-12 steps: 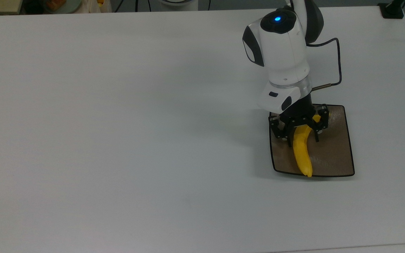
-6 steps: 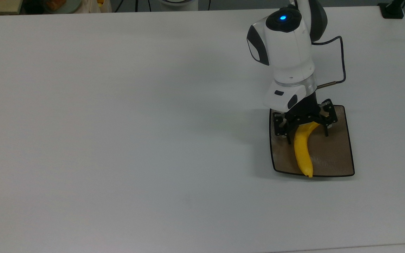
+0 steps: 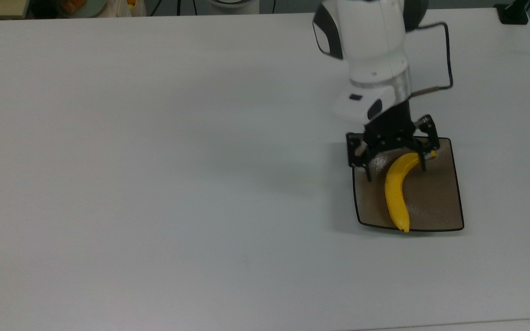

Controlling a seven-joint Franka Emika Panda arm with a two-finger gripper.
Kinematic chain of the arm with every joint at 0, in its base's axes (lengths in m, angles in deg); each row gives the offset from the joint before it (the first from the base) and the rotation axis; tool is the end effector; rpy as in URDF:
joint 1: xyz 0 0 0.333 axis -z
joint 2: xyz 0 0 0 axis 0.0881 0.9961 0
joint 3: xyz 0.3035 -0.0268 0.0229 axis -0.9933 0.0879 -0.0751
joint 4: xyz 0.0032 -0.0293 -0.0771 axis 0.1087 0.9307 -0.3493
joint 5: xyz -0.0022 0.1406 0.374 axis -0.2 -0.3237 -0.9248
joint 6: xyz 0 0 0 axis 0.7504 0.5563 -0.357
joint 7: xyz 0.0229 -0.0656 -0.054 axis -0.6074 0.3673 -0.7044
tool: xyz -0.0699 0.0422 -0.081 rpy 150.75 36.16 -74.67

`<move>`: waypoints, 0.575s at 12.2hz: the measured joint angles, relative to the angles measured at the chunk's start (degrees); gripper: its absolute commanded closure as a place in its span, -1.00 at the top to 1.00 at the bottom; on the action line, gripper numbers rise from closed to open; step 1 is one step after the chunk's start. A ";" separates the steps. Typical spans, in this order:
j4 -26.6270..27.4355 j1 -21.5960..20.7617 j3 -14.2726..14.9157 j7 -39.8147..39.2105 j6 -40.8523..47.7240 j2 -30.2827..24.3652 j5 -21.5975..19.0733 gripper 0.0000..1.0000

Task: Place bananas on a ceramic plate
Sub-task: 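Raise the open gripper away from the plate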

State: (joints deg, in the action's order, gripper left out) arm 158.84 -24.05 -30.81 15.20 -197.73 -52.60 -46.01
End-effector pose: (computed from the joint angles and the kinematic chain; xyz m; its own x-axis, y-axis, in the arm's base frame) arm 0.6764 0.3458 0.4041 0.8834 0.0080 0.4685 0.1687 -0.9383 -0.3021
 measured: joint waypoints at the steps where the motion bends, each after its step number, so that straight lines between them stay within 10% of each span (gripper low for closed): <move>1: 0.07 0.18 1.82 0.00 6.41 -3.55 0.00 1.00; 7: 0.70 3.97 8.33 0.00 42.73 -22.50 0.06 1.00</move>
State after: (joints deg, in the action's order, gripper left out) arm 159.54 -20.08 -22.48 15.20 -155.00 -75.10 -45.94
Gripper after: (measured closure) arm 0.000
